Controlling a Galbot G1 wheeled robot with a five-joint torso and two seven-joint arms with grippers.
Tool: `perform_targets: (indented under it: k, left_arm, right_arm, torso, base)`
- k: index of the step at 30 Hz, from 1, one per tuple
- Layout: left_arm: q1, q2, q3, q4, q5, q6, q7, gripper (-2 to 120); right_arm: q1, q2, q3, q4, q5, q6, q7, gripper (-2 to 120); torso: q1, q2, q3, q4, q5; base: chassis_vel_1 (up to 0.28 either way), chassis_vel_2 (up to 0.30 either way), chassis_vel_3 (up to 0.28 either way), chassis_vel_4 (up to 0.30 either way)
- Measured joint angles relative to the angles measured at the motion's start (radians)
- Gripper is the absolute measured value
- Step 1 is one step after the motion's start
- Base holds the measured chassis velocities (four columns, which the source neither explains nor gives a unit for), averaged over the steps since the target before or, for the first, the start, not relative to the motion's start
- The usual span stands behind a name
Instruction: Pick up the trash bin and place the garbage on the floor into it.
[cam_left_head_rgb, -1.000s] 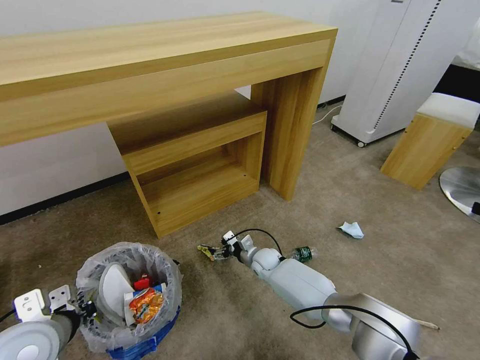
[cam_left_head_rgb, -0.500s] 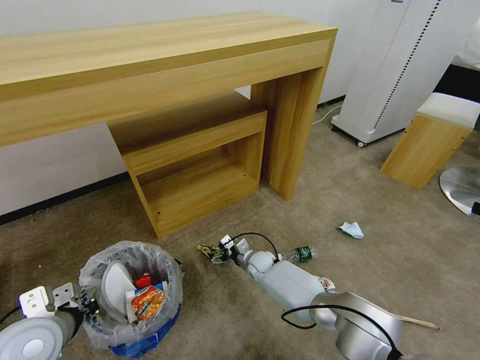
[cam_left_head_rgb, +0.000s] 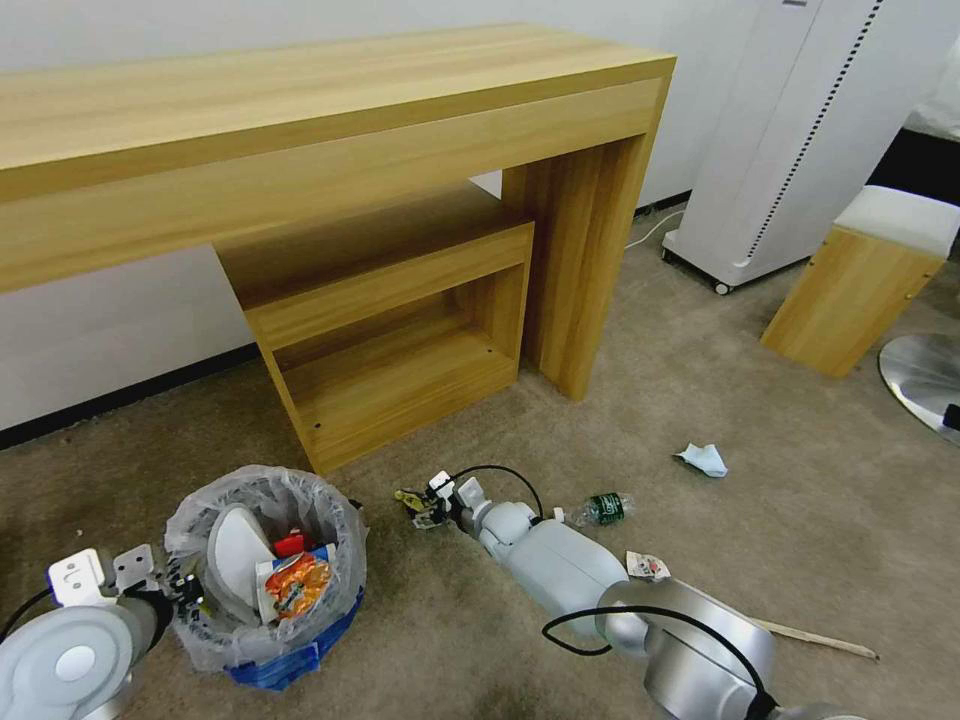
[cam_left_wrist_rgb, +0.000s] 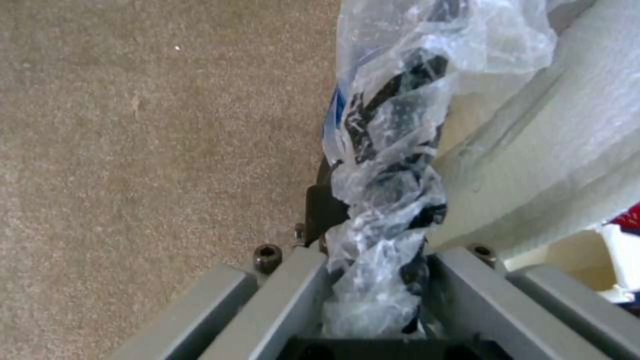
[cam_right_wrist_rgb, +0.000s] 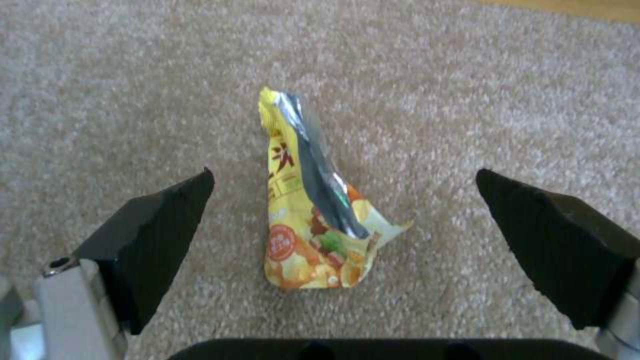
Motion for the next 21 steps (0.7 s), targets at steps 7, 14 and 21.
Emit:
perform_targets:
  k: [7,14,21]
  left_arm:
    - [-0.024,-0.004,0.024,0.014,0.005,0.000,0.001,0]
    - [-0.040,-0.007,0.042,0.020,0.011,0.001,0.003,0]
    - [-0.041,-0.019,0.054,0.021,0.026,0.001,0.009,0]
  right_arm:
    - [-0.008,0.002,0.020,-0.016,-0.008,-0.006,-0.002,100]
    - [-0.016,0.001,0.036,-0.018,-0.010,-0.008,-0.010,100]
    - [-0.021,-0.002,0.047,-0.017,-0.008,-0.002,-0.026,85]
  torso:
    - [0.000,0.000,0.000,-0.0001,0.0000]
    - [0.000,0.000,0.000,0.0000,0.0001]
    - [0.000,0.000,0.000,0.0000,0.0001]
  base:
    - [0.000,0.000,0.000,0.000]
    - [0.000,0.000,0.000,0.000]
    - [0.000,0.000,0.000,0.000]
